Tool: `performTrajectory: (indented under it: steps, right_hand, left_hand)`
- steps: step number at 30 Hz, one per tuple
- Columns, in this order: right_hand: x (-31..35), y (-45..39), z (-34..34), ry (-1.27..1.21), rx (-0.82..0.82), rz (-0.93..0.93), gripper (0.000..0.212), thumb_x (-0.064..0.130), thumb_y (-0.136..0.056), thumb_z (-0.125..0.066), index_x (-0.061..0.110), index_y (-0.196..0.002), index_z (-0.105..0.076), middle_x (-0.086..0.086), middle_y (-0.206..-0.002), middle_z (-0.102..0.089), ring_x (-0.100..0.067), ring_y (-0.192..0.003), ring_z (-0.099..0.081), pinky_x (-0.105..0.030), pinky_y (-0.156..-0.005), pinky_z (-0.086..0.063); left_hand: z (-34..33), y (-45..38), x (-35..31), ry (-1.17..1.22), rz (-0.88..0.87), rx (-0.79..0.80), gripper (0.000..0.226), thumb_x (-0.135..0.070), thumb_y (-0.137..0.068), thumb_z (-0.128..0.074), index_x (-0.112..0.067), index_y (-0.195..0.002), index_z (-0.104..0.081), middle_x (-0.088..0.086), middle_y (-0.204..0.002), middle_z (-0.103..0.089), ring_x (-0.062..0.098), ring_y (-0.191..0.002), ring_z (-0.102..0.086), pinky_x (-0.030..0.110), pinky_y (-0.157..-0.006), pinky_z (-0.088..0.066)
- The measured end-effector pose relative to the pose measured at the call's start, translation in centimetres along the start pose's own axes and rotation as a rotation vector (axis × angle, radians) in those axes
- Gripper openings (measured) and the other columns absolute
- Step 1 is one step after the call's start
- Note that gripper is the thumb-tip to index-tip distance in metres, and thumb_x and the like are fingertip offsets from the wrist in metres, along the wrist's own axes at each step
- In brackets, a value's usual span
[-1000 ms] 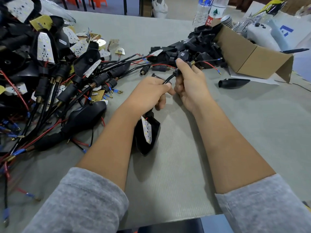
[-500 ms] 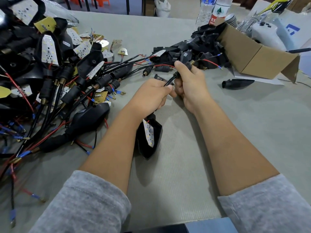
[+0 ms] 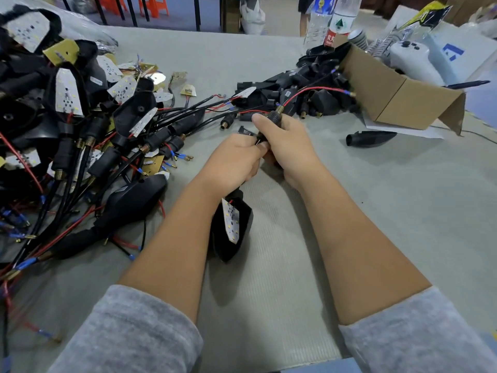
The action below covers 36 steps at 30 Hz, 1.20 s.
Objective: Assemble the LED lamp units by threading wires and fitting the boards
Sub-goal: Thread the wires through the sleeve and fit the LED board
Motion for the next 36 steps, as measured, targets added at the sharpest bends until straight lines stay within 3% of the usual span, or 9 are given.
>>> performTrajectory:
  steps: [5,9,12,15,19,21,24,31,36]
  right_hand:
    - [0.1,0.3,0.7,-0.185,-0.038,-0.048,0.027,0.024,-0.096,-0.06,0.016,-0.072,-0.049,0.011,-0.049,-0.044,-0.005,-0.042,-0.039,-0.018,-0.041,-0.033]
    - [-0.5,-0.1,2.7,-0.319,-0.18,-0.094,0.029,0.029,-0.098,-0.057,0.014,-0.075,-0.047,0.005,-0.049,-0.043,-0.01,-0.042,-0.035,-0.022,-0.041,-0.03]
    - [-0.9,-0.4,3.2,-0.334,-0.209,-0.106,0.028,0.028,-0.097,-0.058,0.015,-0.075,-0.047,0.004,-0.049,-0.043,-0.01,-0.04,-0.034,-0.021,-0.039,-0.028]
    - [-0.4,-0.5,2.1,-0.171,-0.137,-0.034,0.031,0.023,-0.094,-0.06,0.019,-0.068,-0.044,0.007,-0.046,-0.039,-0.008,-0.038,-0.032,-0.02,-0.038,-0.027]
    - [0.4,-0.1,0.2,0.016,-0.029,0.044,0.039,0.019,-0.093,-0.061,0.023,-0.059,-0.043,0.015,-0.048,-0.041,-0.005,-0.048,-0.039,-0.022,-0.049,-0.034]
    - [0.7,0.1,0.1,-0.051,-0.011,0.035,0.041,0.016,-0.094,-0.06,0.023,-0.057,-0.045,0.016,-0.047,-0.042,-0.001,-0.044,-0.04,-0.017,-0.045,-0.035]
    - [0.9,0.5,0.2,-0.121,-0.011,-0.005,0.036,0.02,-0.096,-0.059,0.018,-0.063,-0.044,0.008,-0.05,-0.04,-0.002,-0.04,-0.037,-0.013,-0.039,-0.033]
    - [-0.1,0.3,3.1,-0.368,-0.21,-0.083,0.026,0.026,-0.097,-0.058,0.014,-0.077,-0.049,0.011,-0.045,-0.042,-0.008,-0.04,-0.029,-0.019,-0.039,-0.025]
    - [-0.1,0.5,2.2,-0.243,-0.132,-0.082,0.028,0.024,-0.095,-0.061,0.017,-0.071,-0.048,0.01,-0.045,-0.042,-0.008,-0.038,-0.031,-0.019,-0.038,-0.025]
  left_hand:
    - [-0.1,-0.6,-0.2,0.014,-0.016,0.02,0.034,-0.023,-0.1,-0.047,-0.01,-0.069,-0.057,-0.001,-0.045,-0.053,0.012,-0.046,-0.046,0.022,-0.053,-0.041]
    - [-0.1,-1.0,0.0,0.092,-0.019,0.065,0.031,-0.022,-0.098,-0.05,-0.011,-0.076,-0.068,0.004,-0.053,-0.063,0.011,-0.051,-0.052,0.014,-0.051,-0.044]
    - [-0.1,-0.9,0.1,0.096,-0.036,0.124,0.032,-0.021,-0.1,-0.048,-0.011,-0.079,-0.07,0.005,-0.056,-0.066,0.01,-0.053,-0.054,0.013,-0.051,-0.044]
    - [-0.3,-0.8,0.1,0.112,-0.049,0.154,0.031,-0.017,-0.101,-0.047,-0.009,-0.079,-0.068,0.006,-0.053,-0.064,0.014,-0.052,-0.054,0.015,-0.053,-0.044]
    - [-0.3,-0.8,0.2,0.145,-0.045,0.147,0.03,-0.014,-0.101,-0.046,0.007,-0.088,-0.061,0.004,-0.049,-0.062,0.014,-0.049,-0.05,0.016,-0.05,-0.044]
    - [-0.2,-0.7,0.2,0.148,-0.038,0.139,0.031,-0.015,-0.101,-0.046,0.007,-0.087,-0.063,0.004,-0.05,-0.063,0.014,-0.05,-0.051,0.015,-0.051,-0.044]
    - [0.1,-0.7,-0.1,0.145,-0.033,0.117,0.032,-0.019,-0.1,-0.049,-0.013,-0.077,-0.069,0.003,-0.053,-0.064,0.011,-0.051,-0.053,0.013,-0.049,-0.043]
    - [1.5,-0.6,-0.4,0.177,-0.061,0.071,0.021,-0.018,-0.096,-0.058,-0.015,-0.083,-0.074,0.001,-0.062,-0.068,0.016,-0.064,-0.054,0.016,-0.059,-0.045]
    - [1.4,-0.3,-0.5,0.137,-0.073,0.062,0.02,-0.011,-0.095,-0.059,-0.012,-0.081,-0.073,0.0,-0.055,-0.065,0.009,-0.054,-0.052,0.013,-0.054,-0.044]
Point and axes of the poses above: each hand's wrist, its own y-axis away from the middle knuckle, its own z-axis out of the back of the hand, x = y × z, the point moved 10 cm from there along -y, towards the middle knuckle
